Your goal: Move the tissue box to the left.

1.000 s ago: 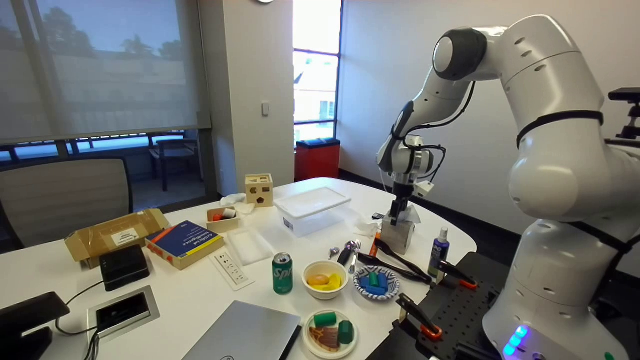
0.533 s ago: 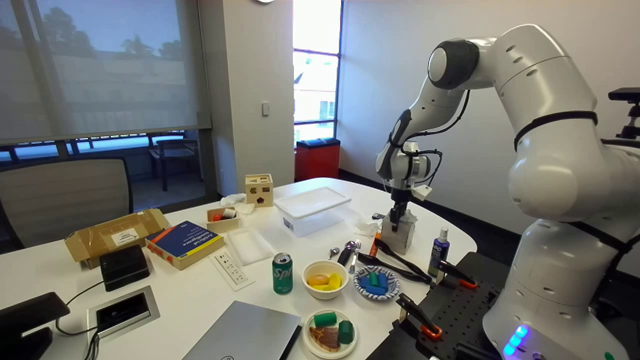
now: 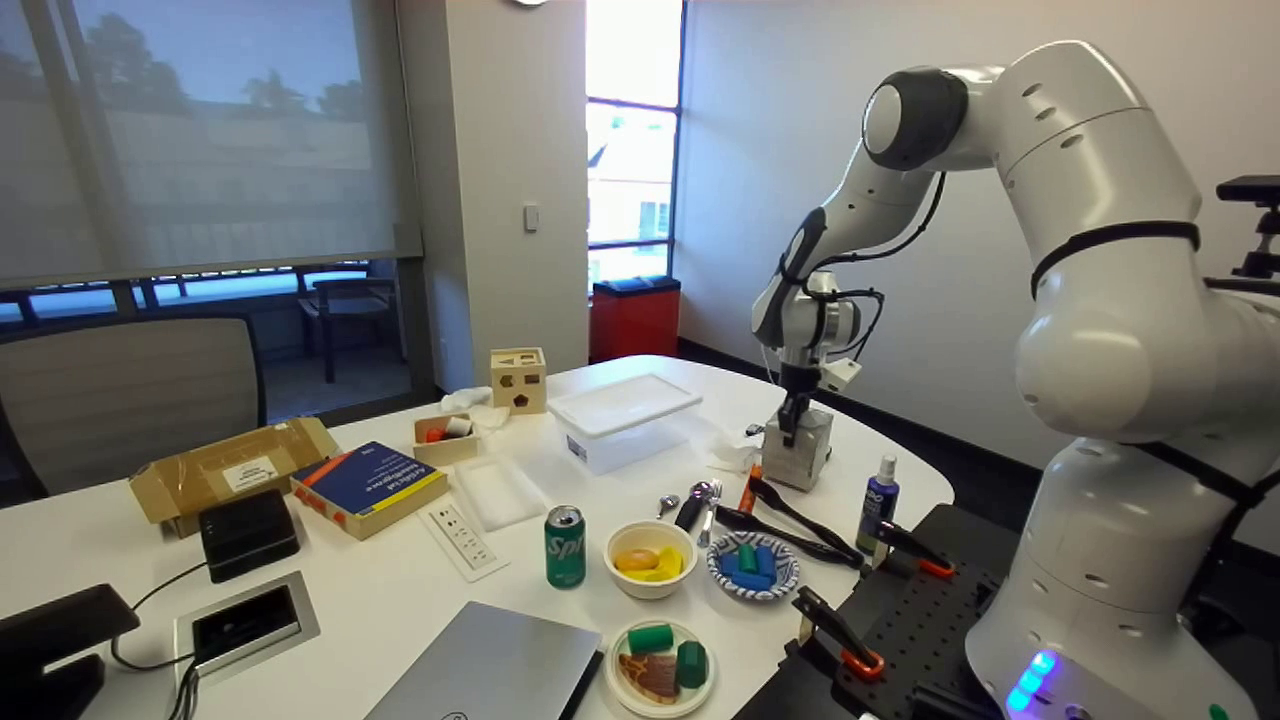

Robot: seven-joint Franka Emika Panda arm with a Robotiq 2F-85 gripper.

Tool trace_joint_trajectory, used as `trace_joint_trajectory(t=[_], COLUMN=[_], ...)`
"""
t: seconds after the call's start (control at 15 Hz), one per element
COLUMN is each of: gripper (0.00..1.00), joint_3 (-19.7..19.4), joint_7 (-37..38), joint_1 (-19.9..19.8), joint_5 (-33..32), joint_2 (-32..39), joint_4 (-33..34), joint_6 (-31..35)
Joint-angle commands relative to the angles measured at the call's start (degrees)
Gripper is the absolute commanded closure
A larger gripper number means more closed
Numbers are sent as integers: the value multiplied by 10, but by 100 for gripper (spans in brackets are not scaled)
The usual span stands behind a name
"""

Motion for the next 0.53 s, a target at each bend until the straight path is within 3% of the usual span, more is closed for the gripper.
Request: trace_joint_trajectory(t=[0.0,0.47], gripper=[98,98], joint_3=[12,42], joint_7=[23,23], joint_1=[8,53], joint_5=[-21,-34], joint_2=[-62,-117], joint_4=[-28,-13], joint_6=[-10,-81])
